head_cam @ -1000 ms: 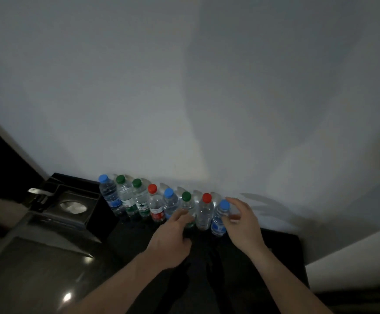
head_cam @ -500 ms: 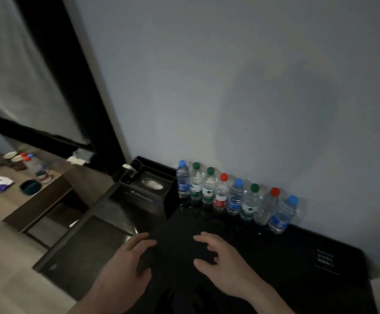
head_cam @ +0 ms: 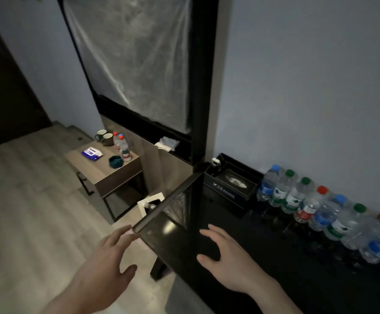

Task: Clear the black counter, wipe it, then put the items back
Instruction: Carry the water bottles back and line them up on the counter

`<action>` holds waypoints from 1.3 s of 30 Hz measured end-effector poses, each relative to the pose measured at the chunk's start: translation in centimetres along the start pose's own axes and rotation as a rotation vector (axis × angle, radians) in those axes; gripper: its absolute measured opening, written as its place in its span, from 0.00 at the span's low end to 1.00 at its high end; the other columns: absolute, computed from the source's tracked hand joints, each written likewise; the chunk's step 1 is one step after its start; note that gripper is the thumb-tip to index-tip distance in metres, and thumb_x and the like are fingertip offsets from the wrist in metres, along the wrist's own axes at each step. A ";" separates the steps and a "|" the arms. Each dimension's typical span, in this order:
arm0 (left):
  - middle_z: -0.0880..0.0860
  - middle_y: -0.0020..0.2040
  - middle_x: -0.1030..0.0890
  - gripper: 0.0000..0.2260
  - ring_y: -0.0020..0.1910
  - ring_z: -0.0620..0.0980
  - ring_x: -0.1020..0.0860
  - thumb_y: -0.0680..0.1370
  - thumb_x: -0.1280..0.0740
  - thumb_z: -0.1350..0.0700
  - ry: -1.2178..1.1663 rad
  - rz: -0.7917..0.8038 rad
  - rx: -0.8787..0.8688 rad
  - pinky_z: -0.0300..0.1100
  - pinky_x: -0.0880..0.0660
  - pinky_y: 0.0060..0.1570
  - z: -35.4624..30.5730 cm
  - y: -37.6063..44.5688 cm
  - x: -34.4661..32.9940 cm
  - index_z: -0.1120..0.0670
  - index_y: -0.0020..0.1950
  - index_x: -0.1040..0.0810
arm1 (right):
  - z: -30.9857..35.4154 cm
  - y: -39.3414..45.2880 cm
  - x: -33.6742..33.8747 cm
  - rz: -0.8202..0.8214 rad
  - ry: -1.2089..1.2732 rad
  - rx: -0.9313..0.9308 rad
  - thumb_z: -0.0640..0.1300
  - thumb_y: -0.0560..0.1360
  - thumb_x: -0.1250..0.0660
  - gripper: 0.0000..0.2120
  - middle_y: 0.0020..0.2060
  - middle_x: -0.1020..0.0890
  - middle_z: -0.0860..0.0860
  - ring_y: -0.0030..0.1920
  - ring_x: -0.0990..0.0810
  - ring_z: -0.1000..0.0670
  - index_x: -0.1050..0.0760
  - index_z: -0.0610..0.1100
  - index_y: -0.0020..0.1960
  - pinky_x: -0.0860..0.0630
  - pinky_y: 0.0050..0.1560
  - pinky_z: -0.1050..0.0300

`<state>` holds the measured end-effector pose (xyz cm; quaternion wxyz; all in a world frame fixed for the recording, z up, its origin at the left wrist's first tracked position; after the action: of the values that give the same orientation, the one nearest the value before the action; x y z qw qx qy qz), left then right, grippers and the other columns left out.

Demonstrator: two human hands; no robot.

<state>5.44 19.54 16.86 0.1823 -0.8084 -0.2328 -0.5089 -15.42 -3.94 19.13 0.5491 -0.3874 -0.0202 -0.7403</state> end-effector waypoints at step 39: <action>0.41 0.82 0.46 0.32 0.78 0.45 0.40 0.77 0.33 0.40 -0.036 0.050 0.296 0.39 0.40 0.75 46.9 27.6 19.0 0.38 0.79 0.40 | 31.4 53.3 -11.0 0.197 -0.232 0.012 0.64 0.79 0.35 0.33 0.82 0.48 0.63 0.82 0.45 0.54 0.41 0.62 0.81 0.43 0.81 0.50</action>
<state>62.69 25.33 12.97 0.3078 -0.7872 -0.2884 -0.4499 47.07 -1.96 13.41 0.6153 -0.4672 -0.0496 -0.6331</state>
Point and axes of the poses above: each hand's wrist, its own y-axis towards the middle knuckle, its own x-axis out of the back of the hand, z = x × y, the point moved 2 cm from there along y, towards the middle knuckle
